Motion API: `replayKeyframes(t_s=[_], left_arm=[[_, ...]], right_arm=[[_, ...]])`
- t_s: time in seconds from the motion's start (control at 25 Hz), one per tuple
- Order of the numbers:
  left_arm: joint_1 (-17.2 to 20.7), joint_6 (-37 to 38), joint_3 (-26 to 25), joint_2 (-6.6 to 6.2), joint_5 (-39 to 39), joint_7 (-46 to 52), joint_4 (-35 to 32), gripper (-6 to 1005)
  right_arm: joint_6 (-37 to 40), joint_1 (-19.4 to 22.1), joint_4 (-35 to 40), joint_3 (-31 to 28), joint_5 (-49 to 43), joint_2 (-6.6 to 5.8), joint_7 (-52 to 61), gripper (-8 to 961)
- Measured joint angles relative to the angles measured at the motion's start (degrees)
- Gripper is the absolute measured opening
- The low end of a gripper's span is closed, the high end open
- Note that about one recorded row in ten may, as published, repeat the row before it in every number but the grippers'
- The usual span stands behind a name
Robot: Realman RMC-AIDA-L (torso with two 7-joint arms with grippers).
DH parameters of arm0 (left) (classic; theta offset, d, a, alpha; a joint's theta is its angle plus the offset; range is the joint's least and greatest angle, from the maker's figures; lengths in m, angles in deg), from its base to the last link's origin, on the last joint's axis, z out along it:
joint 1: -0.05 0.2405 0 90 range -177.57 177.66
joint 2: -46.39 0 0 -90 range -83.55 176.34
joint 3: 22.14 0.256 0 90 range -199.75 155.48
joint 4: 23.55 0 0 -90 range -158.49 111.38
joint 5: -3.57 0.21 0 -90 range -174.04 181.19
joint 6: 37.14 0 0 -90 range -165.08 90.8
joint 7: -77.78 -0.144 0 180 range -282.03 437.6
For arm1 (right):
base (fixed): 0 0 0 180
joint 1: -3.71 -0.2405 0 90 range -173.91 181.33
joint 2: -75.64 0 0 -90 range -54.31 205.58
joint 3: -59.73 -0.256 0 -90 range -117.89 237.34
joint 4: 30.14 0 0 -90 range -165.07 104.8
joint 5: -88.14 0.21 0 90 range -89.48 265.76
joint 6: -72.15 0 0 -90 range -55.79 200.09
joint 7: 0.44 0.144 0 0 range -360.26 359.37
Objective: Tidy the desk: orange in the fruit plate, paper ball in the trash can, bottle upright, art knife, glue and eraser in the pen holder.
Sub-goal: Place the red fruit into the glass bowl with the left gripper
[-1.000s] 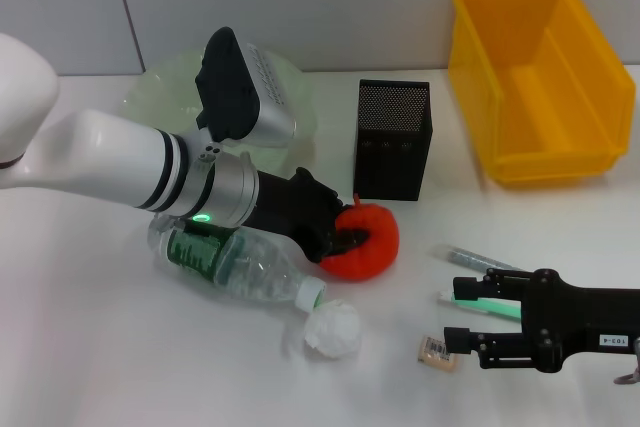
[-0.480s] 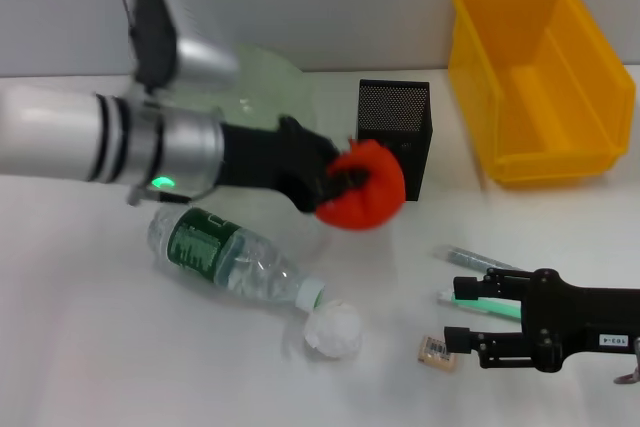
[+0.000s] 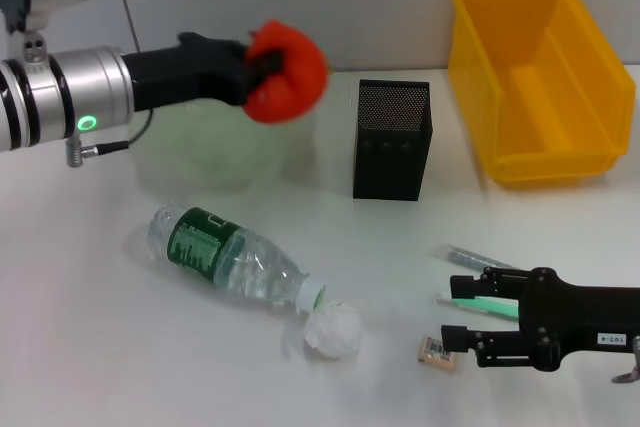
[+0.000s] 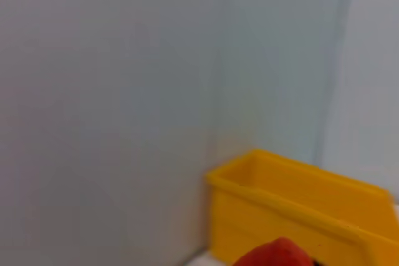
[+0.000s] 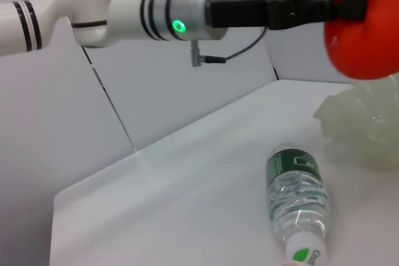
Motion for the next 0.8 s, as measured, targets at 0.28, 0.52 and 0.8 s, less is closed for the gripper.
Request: replayKeyframes(t_s=[0.28, 0.52, 0.8], left_arm=[[-0.75, -15.64, 0.02, 0.24, -2.16, -0.06, 6.50, 87], [-1.07, -20.38, 0.29, 0.36, -2.48, -0.09, 7.83, 72], [-2.21, -21.67, 1.38, 0.22, -2.13, -0.10, 10.69, 207]], right_arm=[[0.05, 0.04, -0.02, 0.00, 0.01, 0.08, 0.00, 762], [-0.11, 0.09, -0.02, 0.00, 0.03, 0.24, -0.19, 762], [0.04, 0.12, -0.02, 0.00, 0.02, 0.29, -0.30, 762]])
